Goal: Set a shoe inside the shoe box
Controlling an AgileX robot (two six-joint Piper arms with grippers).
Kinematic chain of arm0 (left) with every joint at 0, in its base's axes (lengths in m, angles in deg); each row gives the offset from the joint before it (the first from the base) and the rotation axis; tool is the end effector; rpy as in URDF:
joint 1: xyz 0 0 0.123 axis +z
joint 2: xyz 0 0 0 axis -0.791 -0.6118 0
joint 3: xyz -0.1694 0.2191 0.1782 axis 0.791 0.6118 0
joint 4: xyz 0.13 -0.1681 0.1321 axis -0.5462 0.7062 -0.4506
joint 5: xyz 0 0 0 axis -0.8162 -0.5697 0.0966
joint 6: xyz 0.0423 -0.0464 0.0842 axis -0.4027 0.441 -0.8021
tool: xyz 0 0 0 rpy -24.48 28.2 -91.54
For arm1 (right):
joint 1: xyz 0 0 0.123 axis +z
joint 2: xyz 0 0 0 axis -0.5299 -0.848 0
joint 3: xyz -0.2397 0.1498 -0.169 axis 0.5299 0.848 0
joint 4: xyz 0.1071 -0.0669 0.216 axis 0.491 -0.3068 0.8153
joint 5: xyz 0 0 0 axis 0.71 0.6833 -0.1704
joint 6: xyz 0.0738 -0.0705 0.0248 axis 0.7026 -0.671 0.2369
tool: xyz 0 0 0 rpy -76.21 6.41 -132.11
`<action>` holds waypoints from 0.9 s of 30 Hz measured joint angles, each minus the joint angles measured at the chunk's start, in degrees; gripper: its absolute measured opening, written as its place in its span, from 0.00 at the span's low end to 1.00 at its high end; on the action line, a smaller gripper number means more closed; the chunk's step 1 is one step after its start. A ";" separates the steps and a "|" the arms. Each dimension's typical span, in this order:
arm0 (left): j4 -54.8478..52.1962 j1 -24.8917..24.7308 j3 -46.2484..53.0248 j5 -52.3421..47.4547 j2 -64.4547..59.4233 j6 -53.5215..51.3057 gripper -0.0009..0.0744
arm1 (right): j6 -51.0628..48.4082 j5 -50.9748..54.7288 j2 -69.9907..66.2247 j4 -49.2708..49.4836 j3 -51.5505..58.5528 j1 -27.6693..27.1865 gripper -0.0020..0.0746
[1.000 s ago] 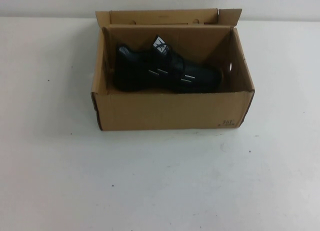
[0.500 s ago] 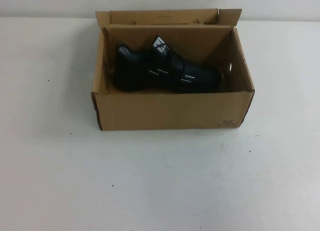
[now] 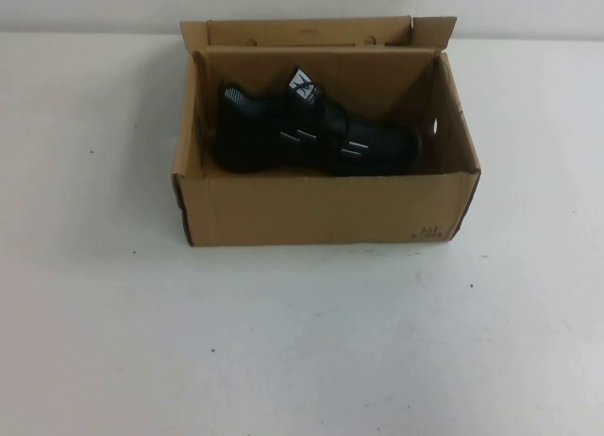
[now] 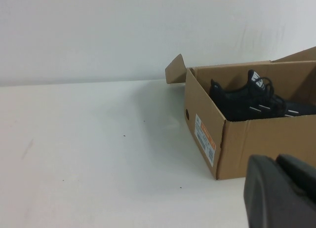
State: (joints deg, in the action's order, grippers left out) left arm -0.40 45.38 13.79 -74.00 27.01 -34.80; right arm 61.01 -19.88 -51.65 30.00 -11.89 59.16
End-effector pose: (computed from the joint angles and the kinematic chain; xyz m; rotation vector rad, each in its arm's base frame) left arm -0.0477 -0.0021 0.3202 0.1936 1.6844 -0.1212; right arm 0.0238 0.0221 0.3128 -0.4663 1.6396 0.4212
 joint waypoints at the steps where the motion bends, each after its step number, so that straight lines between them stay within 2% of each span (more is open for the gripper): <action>1: 0.00 0.00 0.00 -0.09 0.00 0.00 0.01 | 0.00 0.00 0.00 0.00 -0.01 0.00 0.01; 27: 0.00 0.00 0.05 -1.18 0.00 -0.23 0.01 | 0.00 0.09 0.00 1.64 0.39 0.00 0.01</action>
State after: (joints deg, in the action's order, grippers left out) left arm -0.40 45.38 13.84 -75.18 27.01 -35.03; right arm 61.01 -19.79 -51.65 31.63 -11.50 59.16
